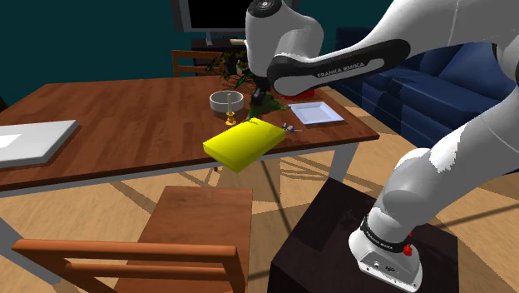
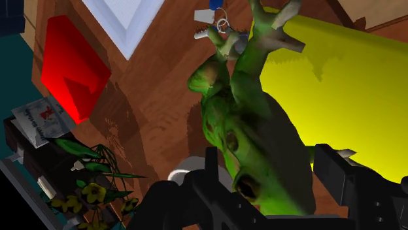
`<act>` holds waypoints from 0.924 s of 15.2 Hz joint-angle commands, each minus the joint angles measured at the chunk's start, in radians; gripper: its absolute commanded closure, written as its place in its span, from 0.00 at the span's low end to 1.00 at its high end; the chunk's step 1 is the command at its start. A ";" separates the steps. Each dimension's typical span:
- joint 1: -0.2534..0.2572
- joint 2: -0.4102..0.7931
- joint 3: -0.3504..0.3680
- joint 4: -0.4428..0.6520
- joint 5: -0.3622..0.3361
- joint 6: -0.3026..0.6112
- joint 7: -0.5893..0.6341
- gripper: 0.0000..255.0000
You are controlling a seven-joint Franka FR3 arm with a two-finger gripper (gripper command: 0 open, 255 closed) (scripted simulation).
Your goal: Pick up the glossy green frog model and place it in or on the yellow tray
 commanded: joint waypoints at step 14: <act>0.041 0.040 0.120 -0.042 -0.010 -0.005 0.184 1.00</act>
